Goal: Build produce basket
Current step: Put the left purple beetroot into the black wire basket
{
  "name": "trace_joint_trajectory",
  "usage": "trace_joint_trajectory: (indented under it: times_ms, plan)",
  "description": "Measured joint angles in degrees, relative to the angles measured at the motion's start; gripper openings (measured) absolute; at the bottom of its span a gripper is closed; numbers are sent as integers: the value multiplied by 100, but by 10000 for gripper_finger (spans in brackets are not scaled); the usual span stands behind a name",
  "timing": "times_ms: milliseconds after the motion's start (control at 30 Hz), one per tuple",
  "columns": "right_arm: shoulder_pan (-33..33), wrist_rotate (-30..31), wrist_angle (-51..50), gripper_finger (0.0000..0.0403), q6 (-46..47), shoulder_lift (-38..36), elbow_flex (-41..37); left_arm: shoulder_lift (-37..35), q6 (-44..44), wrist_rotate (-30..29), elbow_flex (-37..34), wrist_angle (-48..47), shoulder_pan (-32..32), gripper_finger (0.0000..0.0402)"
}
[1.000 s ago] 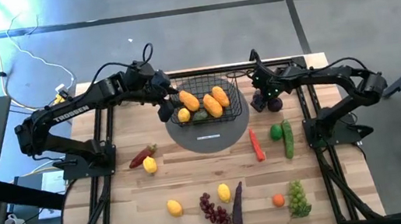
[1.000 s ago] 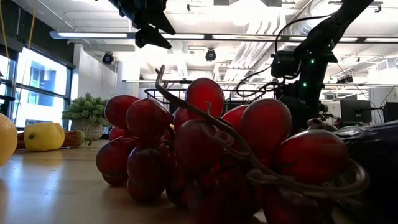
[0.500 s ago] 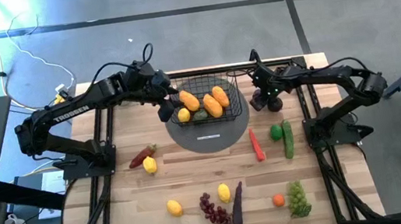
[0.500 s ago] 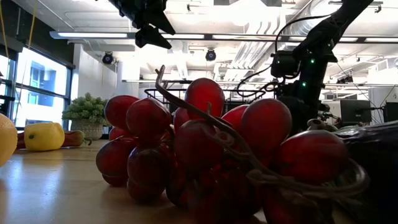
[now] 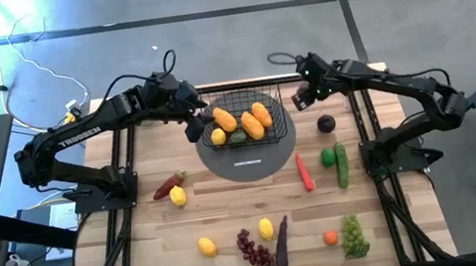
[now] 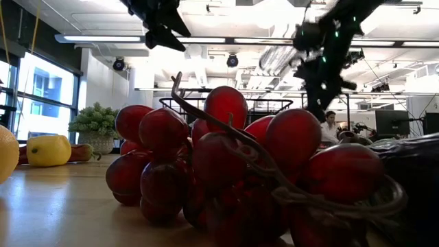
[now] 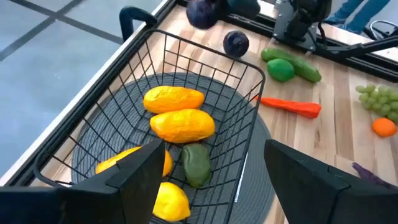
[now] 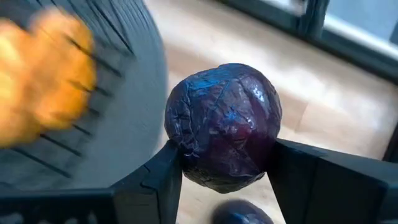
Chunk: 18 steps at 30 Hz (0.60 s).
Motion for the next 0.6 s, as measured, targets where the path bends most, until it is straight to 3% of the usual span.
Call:
trace_joint_trajectory:
  times_ms: [300,600]
  plan:
    - [778,-133,208,167,-59,-48,1339,-105,148,-346,0,3,0,262]
    - [1732,-140,832,167,-14,239,1436,-105,151,-344,0,4,0,262]
